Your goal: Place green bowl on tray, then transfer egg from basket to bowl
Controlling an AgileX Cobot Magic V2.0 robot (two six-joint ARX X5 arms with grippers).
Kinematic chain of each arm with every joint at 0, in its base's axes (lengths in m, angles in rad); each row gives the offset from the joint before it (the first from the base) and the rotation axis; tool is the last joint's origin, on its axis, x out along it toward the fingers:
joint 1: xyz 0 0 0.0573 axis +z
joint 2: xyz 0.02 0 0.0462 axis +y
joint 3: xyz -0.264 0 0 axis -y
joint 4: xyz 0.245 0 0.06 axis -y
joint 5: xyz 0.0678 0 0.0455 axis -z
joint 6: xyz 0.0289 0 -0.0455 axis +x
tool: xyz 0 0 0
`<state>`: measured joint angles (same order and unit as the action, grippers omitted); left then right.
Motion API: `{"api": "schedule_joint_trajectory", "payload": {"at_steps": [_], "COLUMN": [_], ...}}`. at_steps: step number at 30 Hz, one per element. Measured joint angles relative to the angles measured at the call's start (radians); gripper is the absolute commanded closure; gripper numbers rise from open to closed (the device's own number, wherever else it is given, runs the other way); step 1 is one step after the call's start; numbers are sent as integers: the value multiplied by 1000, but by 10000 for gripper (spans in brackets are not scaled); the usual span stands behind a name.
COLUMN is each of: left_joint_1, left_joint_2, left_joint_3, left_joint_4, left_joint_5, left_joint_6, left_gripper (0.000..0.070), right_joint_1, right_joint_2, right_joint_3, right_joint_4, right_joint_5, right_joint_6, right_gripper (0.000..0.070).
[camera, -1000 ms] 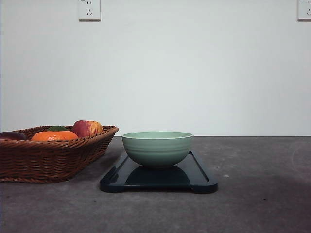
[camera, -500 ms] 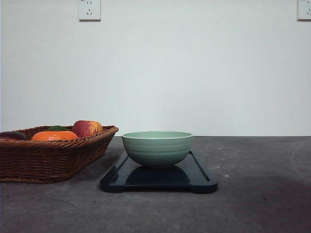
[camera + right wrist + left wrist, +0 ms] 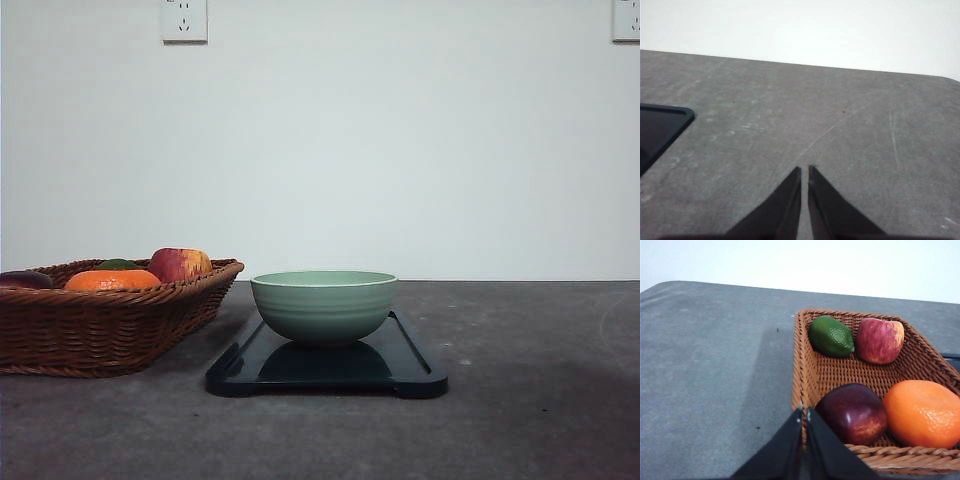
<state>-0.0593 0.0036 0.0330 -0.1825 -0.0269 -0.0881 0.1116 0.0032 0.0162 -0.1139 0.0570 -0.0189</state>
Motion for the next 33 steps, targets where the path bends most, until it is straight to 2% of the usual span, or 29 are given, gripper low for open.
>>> {"api": "schedule_joint_trajectory", "payload": {"at_steps": [33], "left_joint_1": [0], "left_joint_2": [0], "left_joint_3": [0], "left_joint_4": [0], "left_joint_5": [0], "left_joint_6": [0], "left_gripper": [700], "right_joint_1": [0], "right_joint_2": [0], "right_joint_3": [0], "right_joint_4": [0], "right_joint_5": [0], "right_joint_6": [0], "right_gripper": [681]}}
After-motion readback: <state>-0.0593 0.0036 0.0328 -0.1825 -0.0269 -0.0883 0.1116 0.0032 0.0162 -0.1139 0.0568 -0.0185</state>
